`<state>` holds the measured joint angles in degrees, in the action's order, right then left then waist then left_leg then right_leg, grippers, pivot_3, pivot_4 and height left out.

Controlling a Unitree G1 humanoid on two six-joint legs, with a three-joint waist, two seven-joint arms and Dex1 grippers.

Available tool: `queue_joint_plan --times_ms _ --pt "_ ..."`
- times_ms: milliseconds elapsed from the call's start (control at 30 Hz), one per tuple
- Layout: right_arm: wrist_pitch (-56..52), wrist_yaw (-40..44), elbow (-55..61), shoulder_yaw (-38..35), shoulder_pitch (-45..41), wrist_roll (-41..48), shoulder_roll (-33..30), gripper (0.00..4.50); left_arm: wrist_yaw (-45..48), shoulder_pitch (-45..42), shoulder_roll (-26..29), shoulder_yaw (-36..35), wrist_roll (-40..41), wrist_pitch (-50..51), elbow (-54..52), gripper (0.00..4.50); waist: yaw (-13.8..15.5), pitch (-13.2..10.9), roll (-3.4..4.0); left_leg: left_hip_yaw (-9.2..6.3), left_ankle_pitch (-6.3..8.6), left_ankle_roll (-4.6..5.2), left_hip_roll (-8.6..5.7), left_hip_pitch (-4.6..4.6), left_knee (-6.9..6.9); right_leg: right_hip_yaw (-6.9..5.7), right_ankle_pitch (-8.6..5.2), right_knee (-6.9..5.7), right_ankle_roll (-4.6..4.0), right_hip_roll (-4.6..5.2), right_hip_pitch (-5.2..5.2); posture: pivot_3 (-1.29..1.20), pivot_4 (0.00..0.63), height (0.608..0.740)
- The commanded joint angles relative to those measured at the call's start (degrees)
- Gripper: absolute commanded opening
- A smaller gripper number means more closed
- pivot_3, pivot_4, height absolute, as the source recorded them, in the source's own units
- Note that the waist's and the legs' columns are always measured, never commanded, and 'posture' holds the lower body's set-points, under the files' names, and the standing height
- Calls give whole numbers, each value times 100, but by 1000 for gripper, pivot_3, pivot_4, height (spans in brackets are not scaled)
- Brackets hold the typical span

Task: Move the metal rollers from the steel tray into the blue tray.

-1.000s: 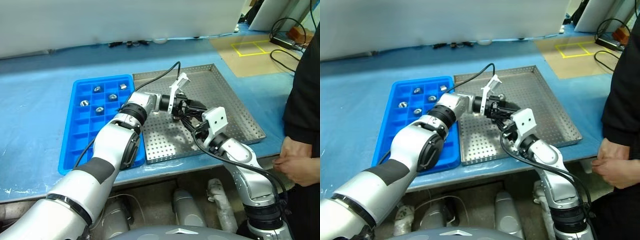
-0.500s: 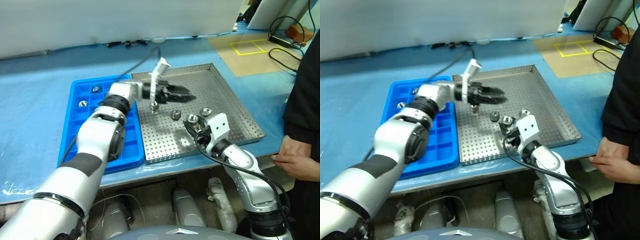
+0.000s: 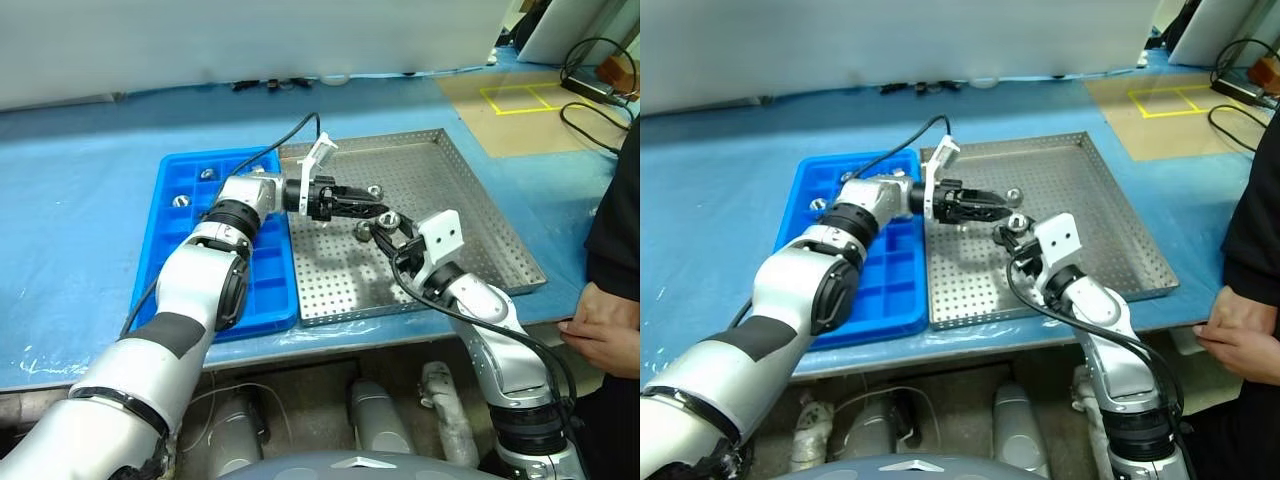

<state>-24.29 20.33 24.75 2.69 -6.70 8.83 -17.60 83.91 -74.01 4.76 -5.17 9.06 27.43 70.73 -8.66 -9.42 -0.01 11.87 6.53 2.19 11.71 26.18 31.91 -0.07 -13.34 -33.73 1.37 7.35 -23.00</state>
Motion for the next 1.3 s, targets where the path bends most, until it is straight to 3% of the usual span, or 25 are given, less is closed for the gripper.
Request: queue_joint_plan --times_ms 33,533,1033,1133,1300 --pt "46 -6 396 -22 -162 59 12 1697 49 -7 -35 10 105 243 -182 4500 8 -3 5 0 -1 1 0 0 0 0 0 -1 0 0 -1 -560 150 740" --pt "-137 9 631 70 -329 45 -16 1697 -85 -126 -255 -125 286 857 -176 4500 45 -3 6 1 0 0 -2 0 1 2 0 -2 0 1 -1 -571 150 740" --pt "-133 18 556 112 -249 5 -26 1697 -631 -50 -318 -140 264 510 -163 4500 58 -4 6 1 -1 1 -2 0 1 3 0 -2 0 1 -1 -567 150 740" --pt "-125 19 538 108 -242 1 -27 1697 -740 -39 -331 -153 277 435 -159 3903 61 -4 6 1 0 0 -3 0 1 3 0 -2 0 1 -1 -567 150 740" --pt "-129 19 535 104 -243 4 -31 1697 -679 -46 -331 -85 237 418 -153 2297 74 -4 6 1 -1 2 -3 1 1 3 0 -2 0 1 -1 -565 150 740"
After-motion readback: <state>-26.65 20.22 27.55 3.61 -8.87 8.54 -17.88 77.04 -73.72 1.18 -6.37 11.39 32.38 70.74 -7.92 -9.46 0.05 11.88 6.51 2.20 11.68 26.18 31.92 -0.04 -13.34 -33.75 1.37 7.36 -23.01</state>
